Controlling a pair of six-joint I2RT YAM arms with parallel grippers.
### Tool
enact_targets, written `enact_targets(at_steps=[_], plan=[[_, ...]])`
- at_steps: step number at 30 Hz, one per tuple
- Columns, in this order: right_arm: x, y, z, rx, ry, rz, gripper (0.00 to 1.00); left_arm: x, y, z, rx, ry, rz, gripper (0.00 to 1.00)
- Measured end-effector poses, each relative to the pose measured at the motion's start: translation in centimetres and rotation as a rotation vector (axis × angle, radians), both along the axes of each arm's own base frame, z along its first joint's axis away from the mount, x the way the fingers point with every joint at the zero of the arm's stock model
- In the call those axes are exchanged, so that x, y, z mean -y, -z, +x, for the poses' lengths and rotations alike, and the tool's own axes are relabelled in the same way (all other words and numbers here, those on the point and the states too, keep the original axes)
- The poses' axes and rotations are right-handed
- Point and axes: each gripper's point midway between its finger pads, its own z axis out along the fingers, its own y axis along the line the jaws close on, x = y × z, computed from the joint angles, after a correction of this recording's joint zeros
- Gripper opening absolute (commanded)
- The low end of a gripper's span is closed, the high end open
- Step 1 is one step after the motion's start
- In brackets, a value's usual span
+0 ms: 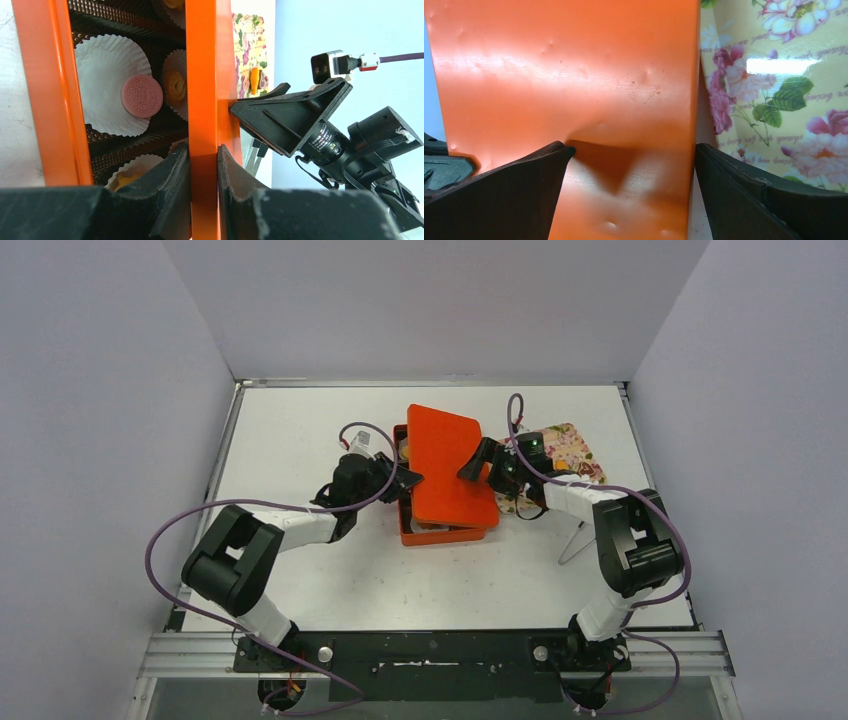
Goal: Pack the cookies
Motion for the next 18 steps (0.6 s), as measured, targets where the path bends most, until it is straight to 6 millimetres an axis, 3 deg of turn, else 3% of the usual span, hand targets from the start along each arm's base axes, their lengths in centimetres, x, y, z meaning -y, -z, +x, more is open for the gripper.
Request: enact_targets(at_steps=[3,8,14,18], plan=[[-0.2,-0.2,-0.1,0.012,0.000,-0.025,1.00,-0.2,-0.3,-0.2,0.000,-0.002,0.008,0.12],[-0.8,-0.5,-0.1,0.030,-0.016,-0.065,1.00,-0.8,-0.2,-0.4,-0.001,-0.013,0.043,0.33],[-1.7,-0.2,-0.8,0.029,-0.043,-0.102,1.00,-2.2,2.3,-1.2,-0.060,-0.028,0.162,0.48],[-2.0,0.0,-1.2,0.028,-0.059,-0.116,1.00,-3.1,2.6,-1.5,-0.068,-0.039,0.214,0.58]])
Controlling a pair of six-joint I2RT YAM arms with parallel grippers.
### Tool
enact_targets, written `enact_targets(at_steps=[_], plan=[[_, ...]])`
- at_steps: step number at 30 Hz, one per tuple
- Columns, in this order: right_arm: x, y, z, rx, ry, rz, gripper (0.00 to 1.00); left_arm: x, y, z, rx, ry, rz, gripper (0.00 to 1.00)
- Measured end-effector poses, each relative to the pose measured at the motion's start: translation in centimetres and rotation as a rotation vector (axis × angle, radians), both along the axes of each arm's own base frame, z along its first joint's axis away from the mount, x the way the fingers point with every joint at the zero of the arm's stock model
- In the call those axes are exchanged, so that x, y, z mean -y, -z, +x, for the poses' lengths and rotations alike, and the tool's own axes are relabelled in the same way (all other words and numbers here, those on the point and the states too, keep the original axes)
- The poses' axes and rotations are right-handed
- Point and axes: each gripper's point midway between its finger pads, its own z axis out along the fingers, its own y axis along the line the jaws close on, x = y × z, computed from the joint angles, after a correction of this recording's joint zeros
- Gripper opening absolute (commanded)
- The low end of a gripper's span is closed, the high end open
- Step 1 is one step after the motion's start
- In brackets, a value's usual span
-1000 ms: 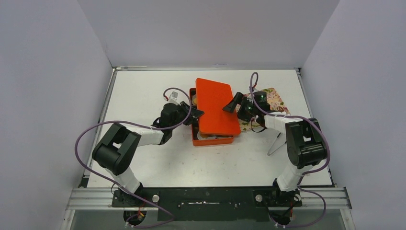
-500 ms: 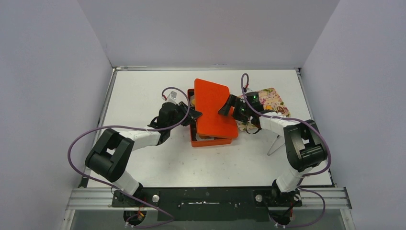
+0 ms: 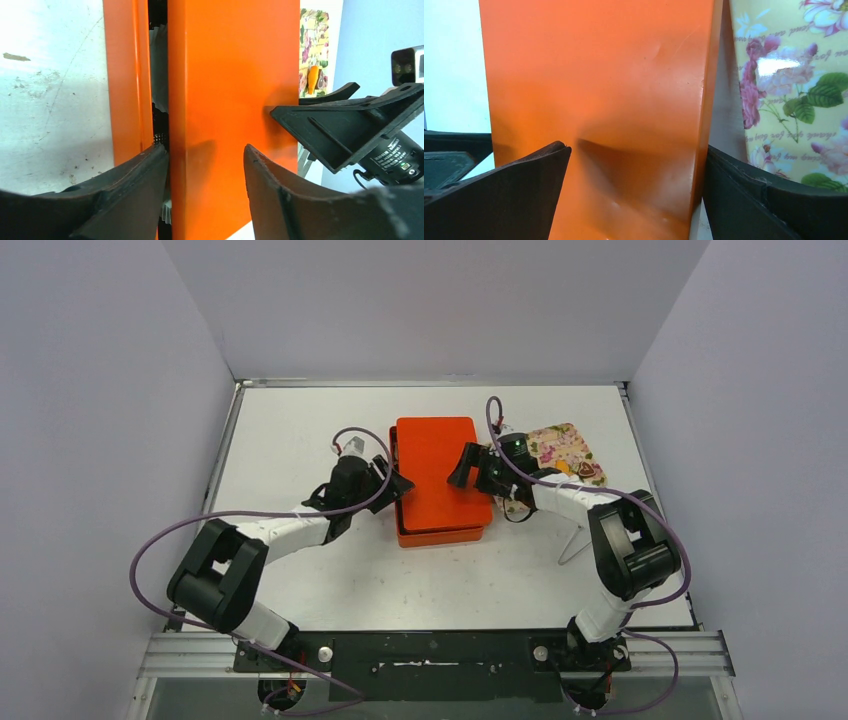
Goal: Pack the cookies
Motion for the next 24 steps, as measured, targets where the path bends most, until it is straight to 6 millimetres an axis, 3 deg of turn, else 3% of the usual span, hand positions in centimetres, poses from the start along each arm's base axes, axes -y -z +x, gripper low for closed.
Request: enact_targets(at_steps=[7,15,24], plan=[[-0.4,-0.2,-0.1,0.004,-0.009,-0.019,1.00,-1.8,-1.3,-0.2,0.044,-0.029,0.086,0.75],[-0.2,-0.2,0.0,0.009,-0.011,-0.058,1.00,-4.2,-1.6,0.7,0.049,-0.080,0.156,0.75],[0.3,-1.0,0.4,-0.002,0.002,0.024,0.95,-3.2,-0.1,0.3,0.001,-0.021,0.142,0.75]])
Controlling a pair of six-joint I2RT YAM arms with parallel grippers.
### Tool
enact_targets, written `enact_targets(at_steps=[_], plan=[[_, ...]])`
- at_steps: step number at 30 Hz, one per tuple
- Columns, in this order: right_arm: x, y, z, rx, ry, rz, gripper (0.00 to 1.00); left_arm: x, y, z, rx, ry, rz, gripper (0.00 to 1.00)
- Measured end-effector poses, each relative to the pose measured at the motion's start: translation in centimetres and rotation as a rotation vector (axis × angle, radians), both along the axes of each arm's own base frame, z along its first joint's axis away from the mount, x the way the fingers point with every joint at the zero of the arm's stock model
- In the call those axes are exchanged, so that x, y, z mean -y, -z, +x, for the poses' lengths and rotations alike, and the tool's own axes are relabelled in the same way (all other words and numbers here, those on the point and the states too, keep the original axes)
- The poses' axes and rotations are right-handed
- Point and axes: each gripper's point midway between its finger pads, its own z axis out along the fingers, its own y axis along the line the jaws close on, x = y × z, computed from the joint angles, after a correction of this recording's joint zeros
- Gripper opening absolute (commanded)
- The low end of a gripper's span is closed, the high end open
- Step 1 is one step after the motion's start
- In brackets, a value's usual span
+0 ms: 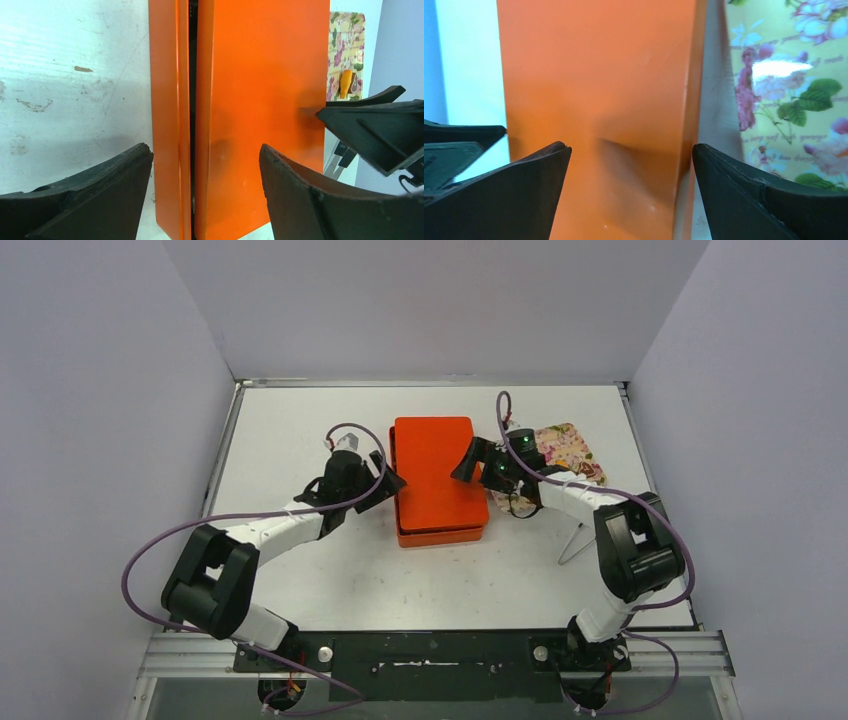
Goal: Pack the cookies
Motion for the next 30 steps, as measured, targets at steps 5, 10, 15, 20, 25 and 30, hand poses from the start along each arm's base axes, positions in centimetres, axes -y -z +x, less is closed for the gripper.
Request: enact_targets(at_steps=[5,10,15,20,25,30], plan=[[1.8,-1.2,0.6,0.008,0.035,0.108,0.81,0.4,0.4,-0.3,-0.017,0.025,-0.011,0.75],[2.4,-1.9,0.7,0.008,0.039,0.220,0.75,0.8,0.9,-0.6,-0.036,0.046,-0.019,0.74],[1.6,-2.9,0.6,0.027,0.001,0.277,0.75,1.1,1.2,-0.8,-0.049,0.061,-0.028,0.72],[1.3,-2.6,0.7,0.028,-0.011,0.294,0.77,1.4,1.0,-0.8,-0.047,0.071,-0.045,0.72],[1.3,-1.0,0.4,-0.003,-0.006,0.294,0.76,1.7,1.0,-0.7,-0.042,0.077,-0.054,0.71],[1.2,-0.7,0.0,-0.013,-0.016,0.297,0.63,1.8,1.1,-0.7,-0.045,0.080,-0.056,0.69]])
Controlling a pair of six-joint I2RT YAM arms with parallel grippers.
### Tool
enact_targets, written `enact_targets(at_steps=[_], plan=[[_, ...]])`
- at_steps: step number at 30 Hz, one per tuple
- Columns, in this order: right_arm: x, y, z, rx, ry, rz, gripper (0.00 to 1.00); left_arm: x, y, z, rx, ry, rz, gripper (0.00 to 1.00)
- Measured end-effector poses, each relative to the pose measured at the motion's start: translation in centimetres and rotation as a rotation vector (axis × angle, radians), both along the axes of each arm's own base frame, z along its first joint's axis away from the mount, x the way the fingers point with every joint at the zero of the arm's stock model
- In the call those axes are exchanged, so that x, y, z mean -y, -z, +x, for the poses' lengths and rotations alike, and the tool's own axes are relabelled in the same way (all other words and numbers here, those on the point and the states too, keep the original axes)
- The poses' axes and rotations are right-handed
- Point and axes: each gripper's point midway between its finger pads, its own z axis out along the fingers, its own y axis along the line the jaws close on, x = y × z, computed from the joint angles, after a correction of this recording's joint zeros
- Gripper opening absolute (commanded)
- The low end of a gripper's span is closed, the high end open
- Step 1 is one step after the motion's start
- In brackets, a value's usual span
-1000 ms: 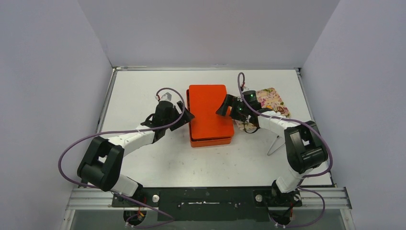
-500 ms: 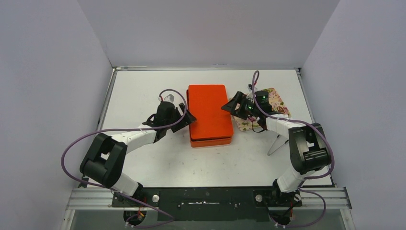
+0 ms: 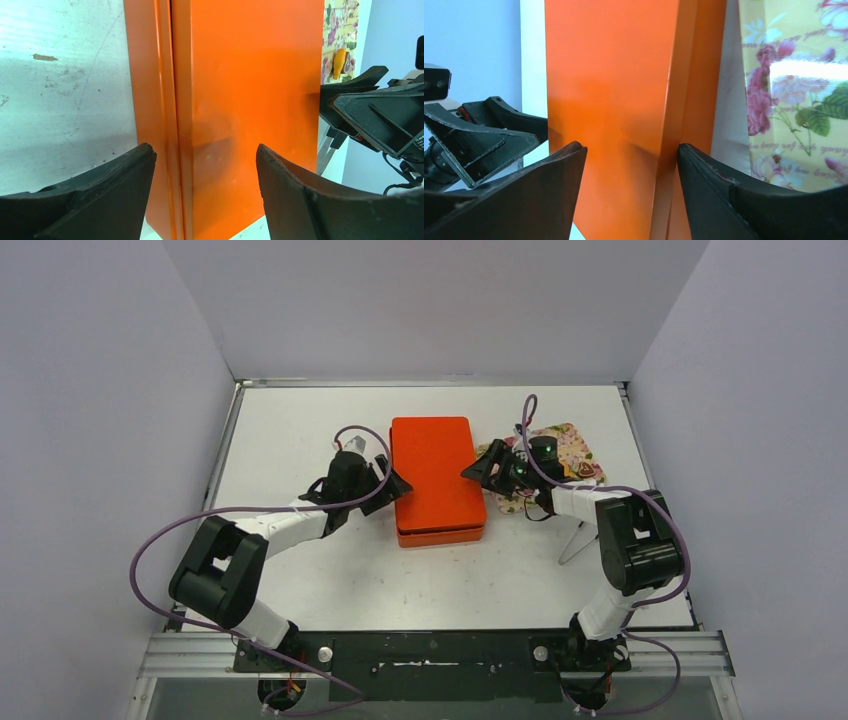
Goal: Pack the cookies
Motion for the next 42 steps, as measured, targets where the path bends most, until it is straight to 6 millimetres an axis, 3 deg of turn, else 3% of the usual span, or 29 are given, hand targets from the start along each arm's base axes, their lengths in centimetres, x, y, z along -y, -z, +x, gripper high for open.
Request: enact_targets(at_steps=[10,19,24,30,37,42], plan=[[-0.8,-0.5,-0.5,0.004,-0.035,0.029,0.35,-0.1,-0.1,0.2,0.004,-0.001,-0.005,0.67],[-2.2,-3.6,-0.6,0.046,-0.064,0.160,0.18,-0.1,-0.1,0.2,0.004,-0.003,-0.005,0.66],[-2.9,-5.3,-0.4,0.069,-0.071,0.222,0.01,-0.2,-0.1,0.3,0.004,-0.005,-0.007,0.66],[-3.6,-7.0,-1.0,0.064,-0.062,0.342,0.00,-0.8,-0.8,0.6,0.016,-0.018,-0.022,0.66],[-4.1,-10.0,-1.0,0.054,-0.035,0.498,0.00,-3.2,-3.5,1.4,0.078,-0.083,-0.053,0.68],[-4.0,-11.0,-1.1,0.031,0.004,0.554,0.00,-4.1,-5.0,1.7,0.114,-0.105,-0.066,0.69]])
